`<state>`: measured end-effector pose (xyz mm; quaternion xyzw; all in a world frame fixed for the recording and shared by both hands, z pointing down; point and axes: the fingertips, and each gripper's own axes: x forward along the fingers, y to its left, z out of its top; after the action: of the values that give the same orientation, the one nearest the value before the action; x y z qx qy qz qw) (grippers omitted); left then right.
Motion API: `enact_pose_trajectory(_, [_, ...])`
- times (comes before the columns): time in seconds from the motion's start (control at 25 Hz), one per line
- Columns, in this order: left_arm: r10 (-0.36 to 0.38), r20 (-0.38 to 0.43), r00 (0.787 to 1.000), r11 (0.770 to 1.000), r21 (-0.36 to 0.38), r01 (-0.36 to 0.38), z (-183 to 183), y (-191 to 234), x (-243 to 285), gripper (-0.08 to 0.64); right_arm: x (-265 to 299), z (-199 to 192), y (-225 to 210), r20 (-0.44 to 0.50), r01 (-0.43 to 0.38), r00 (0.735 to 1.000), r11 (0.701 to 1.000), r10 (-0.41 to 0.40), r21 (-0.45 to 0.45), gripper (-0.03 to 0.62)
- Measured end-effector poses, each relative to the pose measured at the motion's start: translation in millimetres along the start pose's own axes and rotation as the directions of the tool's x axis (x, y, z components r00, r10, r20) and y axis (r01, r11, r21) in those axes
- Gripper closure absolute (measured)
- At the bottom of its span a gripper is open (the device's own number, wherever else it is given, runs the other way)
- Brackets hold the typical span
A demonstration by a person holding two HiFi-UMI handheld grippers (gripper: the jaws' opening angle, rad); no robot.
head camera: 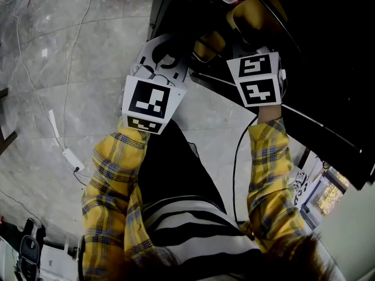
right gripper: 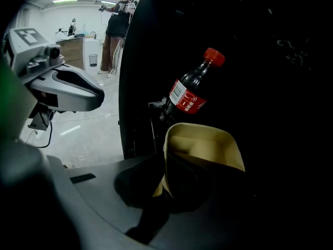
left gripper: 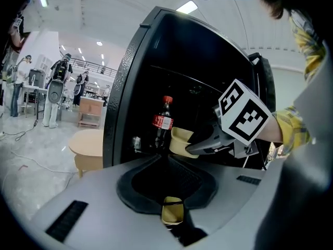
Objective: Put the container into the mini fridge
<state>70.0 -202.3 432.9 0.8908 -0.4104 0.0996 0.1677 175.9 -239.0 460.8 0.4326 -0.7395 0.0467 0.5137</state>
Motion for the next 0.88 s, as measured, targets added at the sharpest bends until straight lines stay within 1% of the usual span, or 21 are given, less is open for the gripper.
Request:
enact_pose_trajectory(0.16, [0.000,0.010,1.000,1.000,0.001,0.000,2,2,-2,0.512,0,3,-3,0.015,0.034,0.999,0.999,-0.035,0.013,0.557])
enact_pose_trajectory(0.52, [0.005,0.032,0.999,1.000,0.004,-0.005,10,5,-14,0.512,-10,6,-4,0.062,0.089,0.994,0.992,-0.095,0.091,0.555])
enact_pose_trajectory(0.64, [0.004,0.033,0.999,1.000,0.005,-0.004,11,5,-20,0.511,-15,9,-5,0.084,0.119,0.988,0.986,-0.129,0.118,0.554])
enact_pose_trajectory(0.72, [-0.001,0.030,1.000,1.000,0.012,0.001,12,4,-23,0.511,-17,9,-7,0.094,0.134,0.985,0.981,-0.148,0.141,0.537])
enact_pose_trajectory(0.8, [-0.007,0.028,1.000,1.000,0.019,0.007,14,3,-27,0.511,-18,8,-7,0.100,0.133,0.983,0.976,-0.151,0.172,0.501])
enact_pose_trajectory(0.88, [-0.016,0.028,0.999,1.000,0.025,0.015,16,2,-32,0.511,-21,7,-5,0.114,0.131,0.981,0.969,-0.157,0.208,0.487])
